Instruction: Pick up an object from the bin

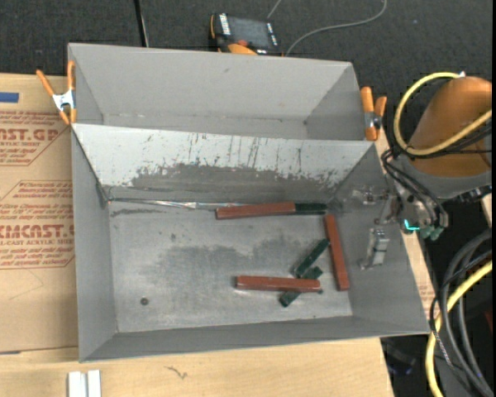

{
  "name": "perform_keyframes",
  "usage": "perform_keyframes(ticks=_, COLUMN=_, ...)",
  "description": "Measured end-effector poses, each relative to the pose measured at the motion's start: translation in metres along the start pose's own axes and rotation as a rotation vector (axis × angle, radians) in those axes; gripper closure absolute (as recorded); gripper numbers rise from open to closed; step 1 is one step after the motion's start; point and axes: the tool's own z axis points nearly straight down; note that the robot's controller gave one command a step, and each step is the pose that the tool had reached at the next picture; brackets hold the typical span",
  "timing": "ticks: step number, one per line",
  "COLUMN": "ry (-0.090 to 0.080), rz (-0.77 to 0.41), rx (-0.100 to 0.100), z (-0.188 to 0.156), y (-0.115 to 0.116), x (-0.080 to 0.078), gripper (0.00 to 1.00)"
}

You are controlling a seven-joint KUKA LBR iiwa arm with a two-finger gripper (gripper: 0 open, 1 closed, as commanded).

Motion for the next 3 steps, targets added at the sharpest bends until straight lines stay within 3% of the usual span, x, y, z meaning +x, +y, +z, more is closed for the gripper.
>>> perform_keyframes(ticks=1, ry=-0.003, rz=-0.433, rx=-0.002, z=0.101, y=0.082, x=0.012, gripper=0.0)
perform_keyframes(ticks=2, ry=-0.006, rz=-0.431, rx=0.001, z=0.1, y=0.081, x=0.011, gripper=1.0)
perform_keyframes(ticks=3, ry=-0.004, rz=-1.137, rx=0.0, z=0.1, y=0.092, x=0.041, gripper=1.0)
